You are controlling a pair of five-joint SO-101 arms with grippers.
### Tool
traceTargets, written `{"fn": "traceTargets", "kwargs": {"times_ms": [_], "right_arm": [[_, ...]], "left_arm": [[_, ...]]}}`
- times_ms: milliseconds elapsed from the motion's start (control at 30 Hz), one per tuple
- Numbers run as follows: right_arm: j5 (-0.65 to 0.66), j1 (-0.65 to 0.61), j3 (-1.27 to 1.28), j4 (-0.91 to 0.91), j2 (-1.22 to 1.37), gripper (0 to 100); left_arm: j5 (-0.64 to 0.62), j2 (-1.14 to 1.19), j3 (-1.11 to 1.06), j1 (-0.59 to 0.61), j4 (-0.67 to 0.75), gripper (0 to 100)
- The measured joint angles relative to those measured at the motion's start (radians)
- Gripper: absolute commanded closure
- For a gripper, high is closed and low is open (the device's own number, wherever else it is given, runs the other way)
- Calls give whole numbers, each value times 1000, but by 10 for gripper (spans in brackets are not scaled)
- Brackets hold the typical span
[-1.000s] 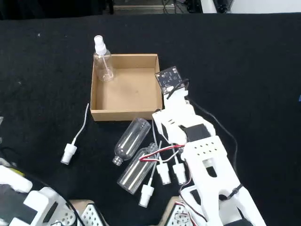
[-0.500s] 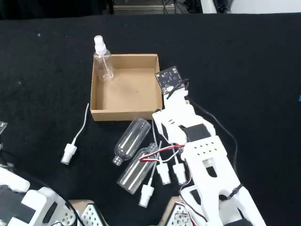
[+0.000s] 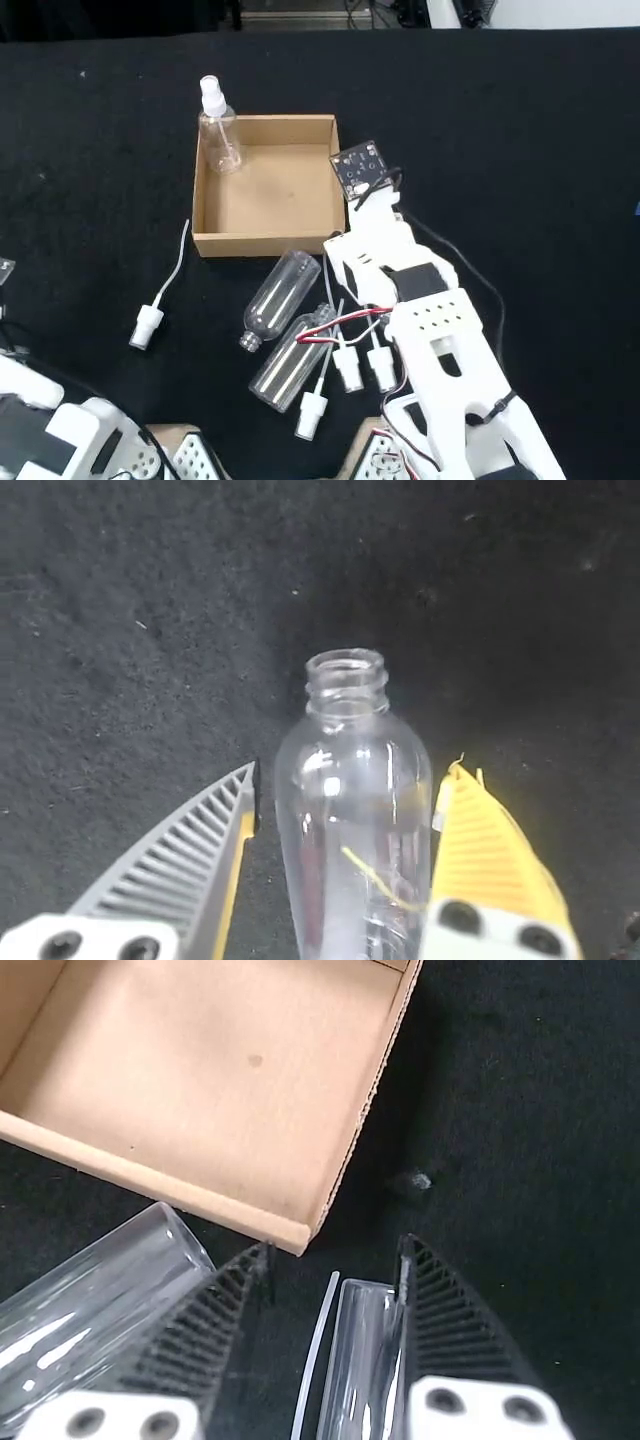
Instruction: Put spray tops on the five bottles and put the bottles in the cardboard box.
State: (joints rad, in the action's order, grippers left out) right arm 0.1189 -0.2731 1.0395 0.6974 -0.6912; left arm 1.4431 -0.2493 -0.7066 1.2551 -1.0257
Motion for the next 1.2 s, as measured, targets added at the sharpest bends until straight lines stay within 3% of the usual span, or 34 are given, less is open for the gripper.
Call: {"fn": "traceTargets", "kwargs": {"times_ms": [367, 567, 867, 1100, 1200], "right_arm": [[0, 0, 0, 0, 0, 814], [0, 0, 0, 0, 0, 814], [0, 0, 0, 0, 0, 814], [0, 0, 0, 0, 0, 814], [0, 0, 0, 0, 0, 814]], "left_arm": [[0, 74, -35, 0, 64, 744], [0, 74, -35, 0, 64, 977], [0, 74, -35, 5, 64, 933], [-3, 74, -35, -12, 64, 691], [-21, 43, -35, -29, 64, 679]]}}
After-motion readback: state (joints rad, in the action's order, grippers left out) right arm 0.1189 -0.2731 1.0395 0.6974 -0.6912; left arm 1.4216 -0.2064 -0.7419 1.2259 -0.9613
